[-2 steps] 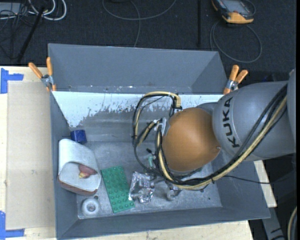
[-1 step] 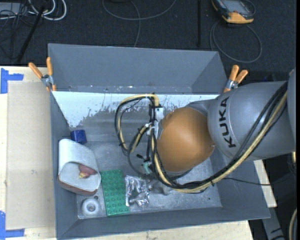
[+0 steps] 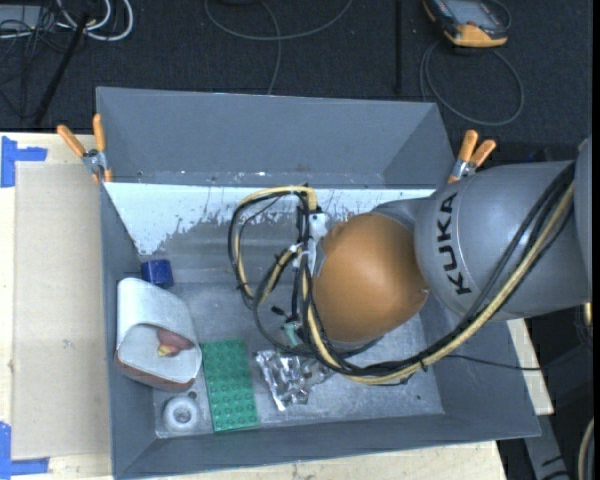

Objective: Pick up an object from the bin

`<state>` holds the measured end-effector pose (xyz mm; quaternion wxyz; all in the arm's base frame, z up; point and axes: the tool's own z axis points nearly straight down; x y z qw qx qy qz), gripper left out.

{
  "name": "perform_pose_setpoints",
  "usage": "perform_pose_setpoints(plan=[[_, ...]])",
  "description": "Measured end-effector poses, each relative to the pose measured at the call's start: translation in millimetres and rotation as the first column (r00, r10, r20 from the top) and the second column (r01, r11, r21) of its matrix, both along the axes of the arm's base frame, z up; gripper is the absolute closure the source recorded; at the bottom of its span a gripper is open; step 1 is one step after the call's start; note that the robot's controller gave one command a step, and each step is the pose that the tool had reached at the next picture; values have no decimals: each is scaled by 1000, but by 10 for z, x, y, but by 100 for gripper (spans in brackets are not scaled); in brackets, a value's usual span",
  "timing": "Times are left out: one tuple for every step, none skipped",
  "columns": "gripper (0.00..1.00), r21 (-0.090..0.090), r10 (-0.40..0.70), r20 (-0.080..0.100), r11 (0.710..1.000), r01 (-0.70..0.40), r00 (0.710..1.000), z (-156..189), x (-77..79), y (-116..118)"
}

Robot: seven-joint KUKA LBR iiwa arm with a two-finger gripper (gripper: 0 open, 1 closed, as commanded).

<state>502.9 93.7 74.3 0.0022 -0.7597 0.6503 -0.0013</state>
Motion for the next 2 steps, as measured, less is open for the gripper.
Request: perform_pose_setpoints(plan=[[100,0,-5,-3,1000,5,1000,442,6,13],[100,1,-9,0,1000,9,1000,1094,16,26]])
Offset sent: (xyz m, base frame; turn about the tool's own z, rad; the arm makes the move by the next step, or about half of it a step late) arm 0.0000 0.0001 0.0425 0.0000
